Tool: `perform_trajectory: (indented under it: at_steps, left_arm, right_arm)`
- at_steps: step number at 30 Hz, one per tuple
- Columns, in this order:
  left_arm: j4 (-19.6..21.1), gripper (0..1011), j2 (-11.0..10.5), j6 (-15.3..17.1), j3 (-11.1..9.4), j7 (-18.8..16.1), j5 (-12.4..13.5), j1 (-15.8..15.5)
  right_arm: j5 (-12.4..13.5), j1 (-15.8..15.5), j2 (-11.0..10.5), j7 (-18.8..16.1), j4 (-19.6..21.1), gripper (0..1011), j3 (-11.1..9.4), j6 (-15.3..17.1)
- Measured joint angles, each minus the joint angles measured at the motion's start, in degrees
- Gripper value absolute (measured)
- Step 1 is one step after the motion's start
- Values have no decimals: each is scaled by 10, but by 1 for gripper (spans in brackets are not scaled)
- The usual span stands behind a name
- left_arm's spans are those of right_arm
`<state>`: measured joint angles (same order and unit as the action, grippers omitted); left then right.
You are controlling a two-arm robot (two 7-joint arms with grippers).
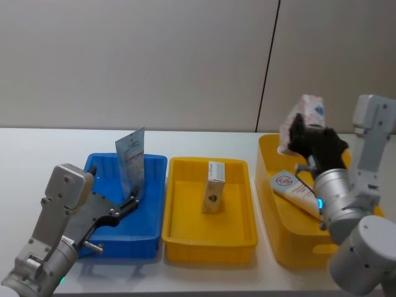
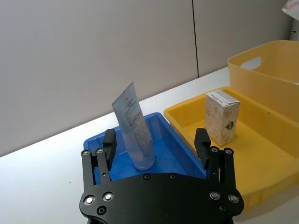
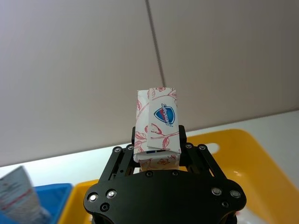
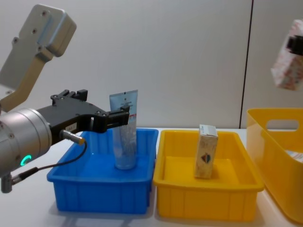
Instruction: Bimanual collaborative sorting of washing and personal care products
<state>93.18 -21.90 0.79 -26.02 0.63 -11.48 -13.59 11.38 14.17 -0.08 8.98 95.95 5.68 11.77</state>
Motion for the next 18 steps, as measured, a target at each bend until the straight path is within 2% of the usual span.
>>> perform_trajectory:
  at_steps: [6, 12, 18]
  left_arm:
    - [0, 1001, 0, 0, 0, 0, 0, 0]
    - [0, 1001, 0, 0, 0, 0, 0, 0]
    - [0, 1001, 0, 0, 0, 0, 0, 0]
  right_arm:
    - [-12, -1, -8, 17, 2, 377, -16, 26]
    - [-30, -5, -19, 35, -1, 377, -30, 67]
    - [-42, -6, -27, 44, -12, 377, -35, 97]
